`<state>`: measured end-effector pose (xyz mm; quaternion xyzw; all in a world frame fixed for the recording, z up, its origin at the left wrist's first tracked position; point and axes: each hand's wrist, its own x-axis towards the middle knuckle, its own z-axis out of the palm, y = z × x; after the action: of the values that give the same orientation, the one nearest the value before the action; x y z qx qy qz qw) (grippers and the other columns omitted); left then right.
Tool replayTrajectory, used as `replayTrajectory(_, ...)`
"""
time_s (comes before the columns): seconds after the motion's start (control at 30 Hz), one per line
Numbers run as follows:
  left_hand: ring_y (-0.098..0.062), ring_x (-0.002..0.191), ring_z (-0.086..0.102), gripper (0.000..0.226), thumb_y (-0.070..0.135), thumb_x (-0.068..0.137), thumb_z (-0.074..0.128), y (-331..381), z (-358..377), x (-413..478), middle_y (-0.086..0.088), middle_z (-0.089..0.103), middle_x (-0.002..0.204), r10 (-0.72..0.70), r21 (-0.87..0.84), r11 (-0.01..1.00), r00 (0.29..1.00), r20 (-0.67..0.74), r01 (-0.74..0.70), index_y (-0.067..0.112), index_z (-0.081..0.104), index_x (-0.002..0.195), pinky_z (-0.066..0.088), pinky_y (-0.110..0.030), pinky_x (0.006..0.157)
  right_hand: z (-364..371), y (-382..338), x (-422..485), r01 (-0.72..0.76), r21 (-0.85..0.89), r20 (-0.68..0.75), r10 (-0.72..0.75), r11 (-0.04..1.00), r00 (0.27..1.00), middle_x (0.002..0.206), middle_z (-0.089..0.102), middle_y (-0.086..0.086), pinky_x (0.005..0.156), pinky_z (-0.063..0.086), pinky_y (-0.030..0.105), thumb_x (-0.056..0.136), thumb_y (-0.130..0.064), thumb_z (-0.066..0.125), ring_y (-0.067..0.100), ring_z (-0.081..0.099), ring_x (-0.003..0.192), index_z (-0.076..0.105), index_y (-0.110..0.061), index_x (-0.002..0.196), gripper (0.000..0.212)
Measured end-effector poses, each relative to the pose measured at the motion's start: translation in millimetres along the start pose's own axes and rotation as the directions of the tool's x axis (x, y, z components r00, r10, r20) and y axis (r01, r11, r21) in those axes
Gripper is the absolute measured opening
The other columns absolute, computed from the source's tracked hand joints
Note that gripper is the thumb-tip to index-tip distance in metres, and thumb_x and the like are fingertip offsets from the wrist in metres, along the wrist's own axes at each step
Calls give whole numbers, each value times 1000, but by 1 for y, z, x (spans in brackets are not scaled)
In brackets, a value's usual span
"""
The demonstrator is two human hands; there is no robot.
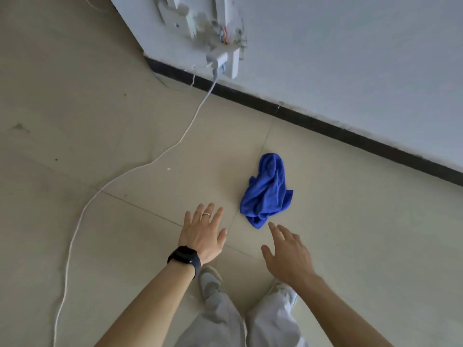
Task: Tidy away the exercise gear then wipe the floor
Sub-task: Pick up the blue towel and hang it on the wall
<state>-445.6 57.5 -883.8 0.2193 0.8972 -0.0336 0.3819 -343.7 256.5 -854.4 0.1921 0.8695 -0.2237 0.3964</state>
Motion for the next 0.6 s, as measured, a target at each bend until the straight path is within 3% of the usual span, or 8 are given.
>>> replayTrajectory(0.17, -30, 152, 2, 65, 51, 102, 28, -3, 102, 97, -3, 6, 166, 2, -32, 999, 1000, 14, -2, 28, 6, 158, 10, -54, 121, 81, 29, 113, -29, -11, -29, 29, 1000, 999, 163, 0, 10, 99, 46, 46, 95, -55, 48, 37, 40, 132, -4, -43, 154, 79)
replayTrajectory(0.3, -33, 152, -2, 66, 51, 102, 29, -9, 162, 161, -1, -1, 167, 8, -33, 999, 998, -55, -10, 31, 0, 158, 9, -56, 120, 122, 48, 193, -25, 61, -116, 32, 998, 993, 163, -8, 12, 93, 50, 48, 90, -58, 56, 39, 45, 128, 0, -51, 152, 84)
replayTrajectory(0.4, -35, 151, -8, 67, 53, 101, 29, -16, 194, 189, 1, -11, 166, -11, -51, 999, 996, -85, 7, 35, -5, 157, 6, -59, 118, 143, 54, 230, -61, -8, -204, 58, 998, 977, 161, 3, 12, 90, 49, 47, 90, -56, 57, 37, 36, 129, 17, -45, 151, 74)
replayTrajectory(0.5, -36, 150, -15, 73, 56, 100, 32, -21, 214, 195, 2, -22, 163, -10, -32, 999, 996, -91, 8, 38, -11, 156, 6, -63, 116, 152, 53, 240, -85, -5, -332, 79, 996, 940, 152, 21, 15, 75, 52, 45, 91, -35, 62, 37, 38, 116, 37, -36, 143, 58)
replayTrajectory(0.6, -36, 151, -12, 78, 51, 99, 40, -22, 206, 190, 2, -22, 164, -6, 12, 1000, 999, -44, 7, 38, -12, 155, 11, -63, 115, 136, 56, 236, -72, 102, -280, 98, 992, 955, 135, 33, 16, 74, 47, 41, 92, -13, 55, 35, 41, 103, 46, -25, 131, 42)
